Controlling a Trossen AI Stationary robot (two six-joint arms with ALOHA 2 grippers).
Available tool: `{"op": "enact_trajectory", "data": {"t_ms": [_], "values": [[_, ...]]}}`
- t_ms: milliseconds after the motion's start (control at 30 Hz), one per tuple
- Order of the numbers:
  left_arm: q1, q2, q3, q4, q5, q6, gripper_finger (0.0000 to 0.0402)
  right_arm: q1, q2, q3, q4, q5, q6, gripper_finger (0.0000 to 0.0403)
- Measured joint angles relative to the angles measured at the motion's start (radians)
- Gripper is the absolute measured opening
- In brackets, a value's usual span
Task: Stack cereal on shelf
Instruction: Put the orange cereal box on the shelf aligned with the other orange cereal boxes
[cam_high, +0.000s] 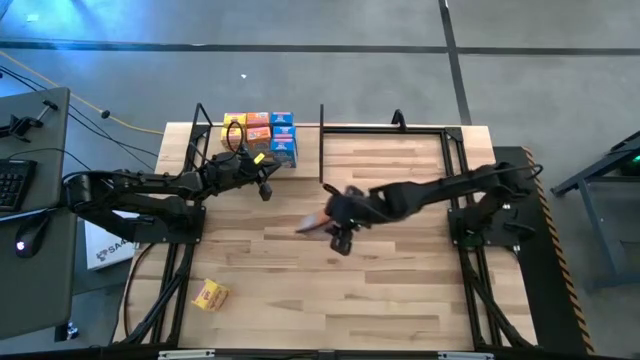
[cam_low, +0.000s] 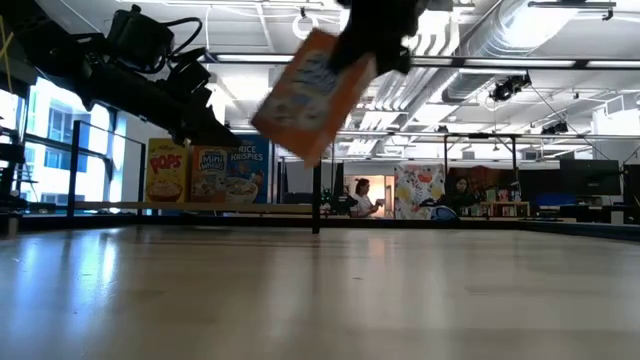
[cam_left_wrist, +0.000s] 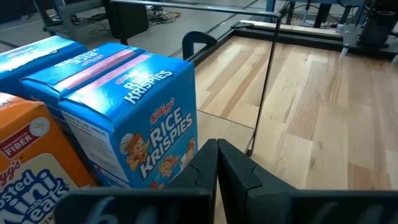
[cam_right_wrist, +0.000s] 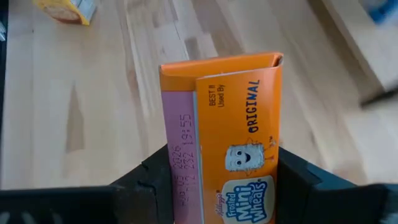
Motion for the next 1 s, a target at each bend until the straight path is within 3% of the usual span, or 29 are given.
{"op": "enact_trajectory", "data": {"t_ms": [433, 1000], "values": [[0.0, 0.0, 0.0, 0.0, 0.012, 0.0, 0.0, -0.14, 0.179, 0.0, 0.245, -0.091, -0.233, 0.0171], [0.0, 0.0, 0.0, -0.001, 0.065, 0.0, 0.0, -0.195, 0.269, 0.0, 0.393, -0.094, -0.277, 0.0179]]}}
